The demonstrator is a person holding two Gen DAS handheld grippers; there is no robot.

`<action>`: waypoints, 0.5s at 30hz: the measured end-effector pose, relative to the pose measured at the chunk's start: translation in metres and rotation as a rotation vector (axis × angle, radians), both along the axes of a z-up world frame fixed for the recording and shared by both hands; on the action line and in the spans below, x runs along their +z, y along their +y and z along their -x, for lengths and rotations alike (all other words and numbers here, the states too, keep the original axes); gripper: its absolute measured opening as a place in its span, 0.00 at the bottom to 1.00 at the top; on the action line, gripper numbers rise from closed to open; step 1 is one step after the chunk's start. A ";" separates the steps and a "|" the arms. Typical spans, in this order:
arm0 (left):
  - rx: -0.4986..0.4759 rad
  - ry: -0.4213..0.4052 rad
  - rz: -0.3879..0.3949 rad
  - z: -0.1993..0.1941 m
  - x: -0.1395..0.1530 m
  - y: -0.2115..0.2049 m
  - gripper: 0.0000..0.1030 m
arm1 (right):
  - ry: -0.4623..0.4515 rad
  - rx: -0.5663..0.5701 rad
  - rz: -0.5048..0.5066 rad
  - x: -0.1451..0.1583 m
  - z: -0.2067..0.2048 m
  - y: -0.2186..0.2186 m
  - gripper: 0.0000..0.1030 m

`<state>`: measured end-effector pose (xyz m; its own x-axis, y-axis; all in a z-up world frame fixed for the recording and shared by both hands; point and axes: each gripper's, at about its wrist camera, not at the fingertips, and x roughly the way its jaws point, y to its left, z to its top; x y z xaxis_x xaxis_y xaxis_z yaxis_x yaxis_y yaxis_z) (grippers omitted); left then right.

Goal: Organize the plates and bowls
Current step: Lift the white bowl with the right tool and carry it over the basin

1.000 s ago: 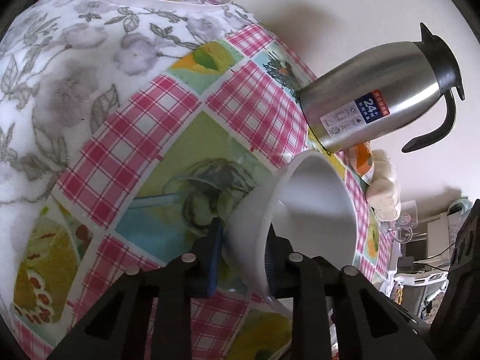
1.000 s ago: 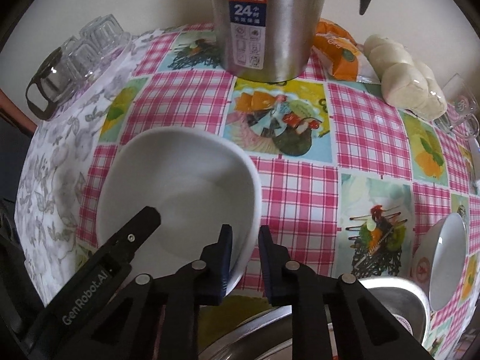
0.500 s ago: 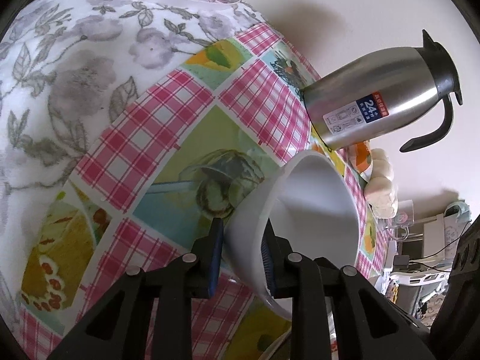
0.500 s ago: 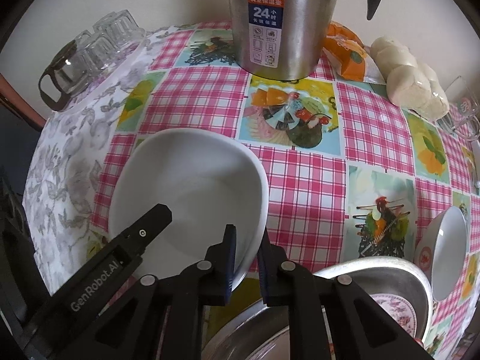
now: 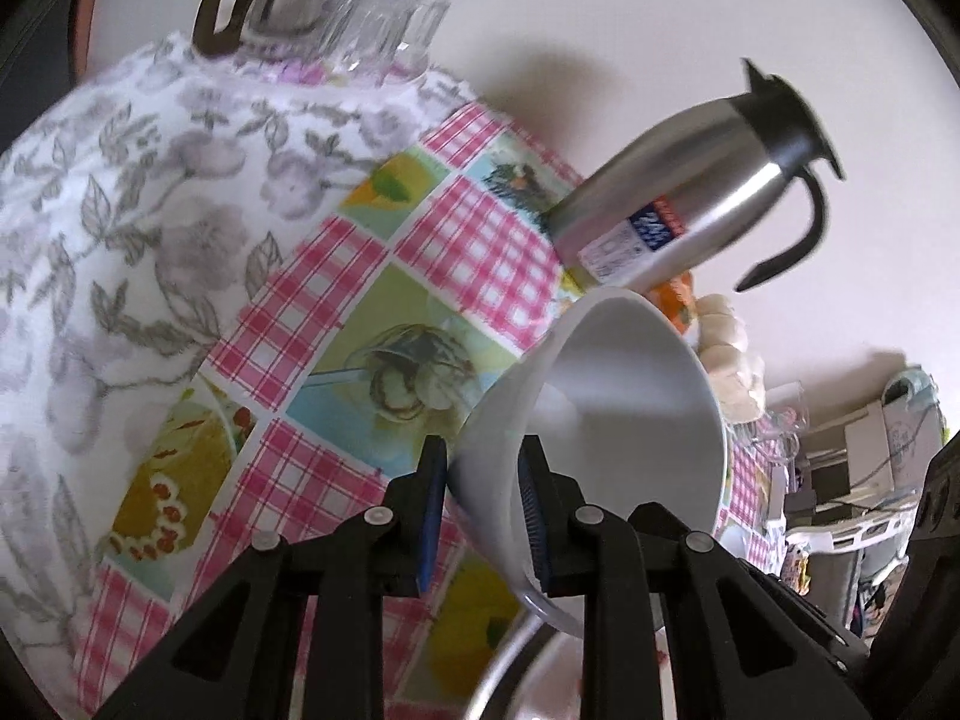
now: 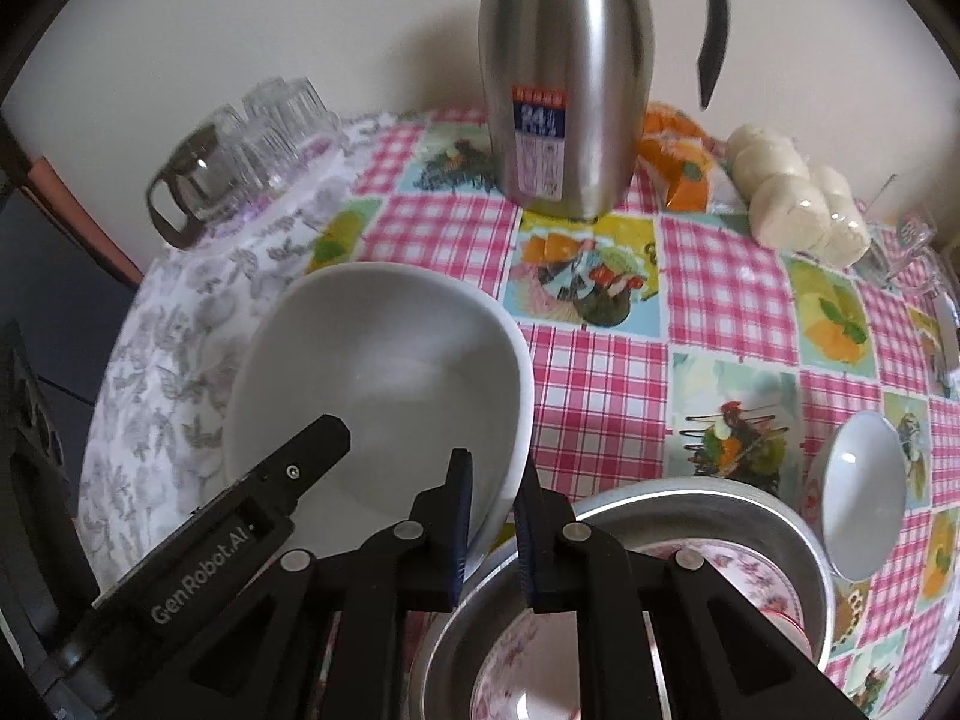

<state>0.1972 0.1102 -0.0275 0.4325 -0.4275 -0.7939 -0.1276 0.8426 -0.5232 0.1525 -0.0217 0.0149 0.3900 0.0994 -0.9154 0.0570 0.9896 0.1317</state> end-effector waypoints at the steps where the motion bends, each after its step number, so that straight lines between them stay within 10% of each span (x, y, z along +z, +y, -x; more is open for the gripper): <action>1: -0.006 -0.013 -0.001 0.003 0.006 -0.002 0.24 | -0.015 -0.003 -0.001 0.006 0.005 -0.003 0.14; 15: -0.130 -0.198 -0.103 0.052 0.083 -0.049 0.25 | -0.172 -0.076 -0.068 0.063 0.066 -0.050 0.14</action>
